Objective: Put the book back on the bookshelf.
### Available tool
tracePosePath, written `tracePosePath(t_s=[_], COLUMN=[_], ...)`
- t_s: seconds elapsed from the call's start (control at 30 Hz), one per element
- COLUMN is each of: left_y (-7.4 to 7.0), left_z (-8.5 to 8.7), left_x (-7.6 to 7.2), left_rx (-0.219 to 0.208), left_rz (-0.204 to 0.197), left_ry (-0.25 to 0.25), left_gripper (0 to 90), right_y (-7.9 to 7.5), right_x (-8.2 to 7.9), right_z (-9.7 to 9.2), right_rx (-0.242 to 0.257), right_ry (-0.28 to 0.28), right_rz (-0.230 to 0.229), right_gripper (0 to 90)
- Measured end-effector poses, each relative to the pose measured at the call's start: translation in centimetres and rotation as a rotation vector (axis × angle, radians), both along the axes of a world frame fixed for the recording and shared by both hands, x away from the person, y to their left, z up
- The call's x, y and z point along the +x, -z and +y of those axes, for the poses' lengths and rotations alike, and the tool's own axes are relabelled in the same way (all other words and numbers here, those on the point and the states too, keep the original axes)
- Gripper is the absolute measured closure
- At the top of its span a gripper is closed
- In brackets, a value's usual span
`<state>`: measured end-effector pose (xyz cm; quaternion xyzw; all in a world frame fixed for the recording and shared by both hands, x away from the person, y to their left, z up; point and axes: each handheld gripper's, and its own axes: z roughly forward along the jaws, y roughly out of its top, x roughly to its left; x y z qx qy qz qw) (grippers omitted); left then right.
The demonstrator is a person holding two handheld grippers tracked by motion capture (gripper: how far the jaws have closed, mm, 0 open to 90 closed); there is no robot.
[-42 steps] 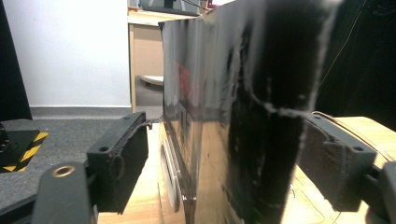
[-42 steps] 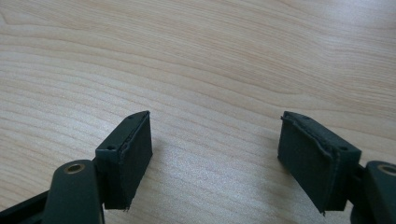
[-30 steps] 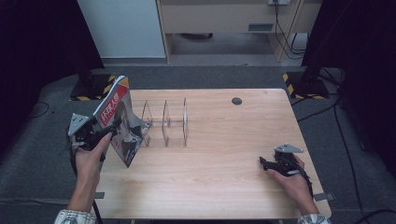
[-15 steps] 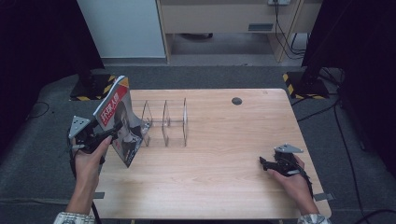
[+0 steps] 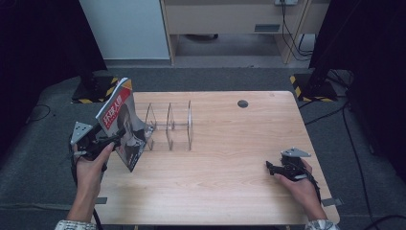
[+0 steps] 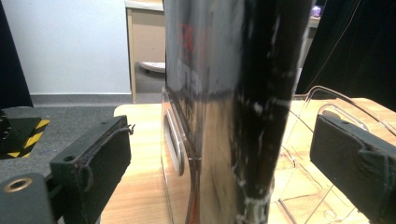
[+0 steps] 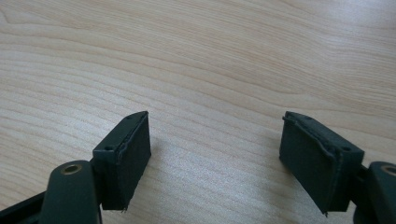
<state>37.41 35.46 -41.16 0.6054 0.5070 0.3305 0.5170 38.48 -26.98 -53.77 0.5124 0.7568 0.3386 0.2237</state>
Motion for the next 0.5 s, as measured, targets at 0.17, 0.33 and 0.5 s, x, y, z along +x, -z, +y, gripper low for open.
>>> tracePosePath(t_s=[0.17,0.33,0.5], left_y=[0.4,0.8,1.3], left_z=[0.1,0.0,-0.1], left_x=[-0.3,-0.7,-0.9], left_rx=[0.004,0.02,0.022], left_rz=[0.006,0.015,0.02], left_ry=[0.001,0.005,0.012], left_gripper=[4.6,4.5,4.5], right_y=[0.0,0.0,0.0], right_x=[0.0,0.0,0.0], right_z=[0.0,0.0,0.0], right_rx=[-0.001,0.002,0.002], right_ry=[0.001,0.003,0.003], right_rz=[0.0,0.003,0.002], right_gripper=[24.8,24.6,24.6])
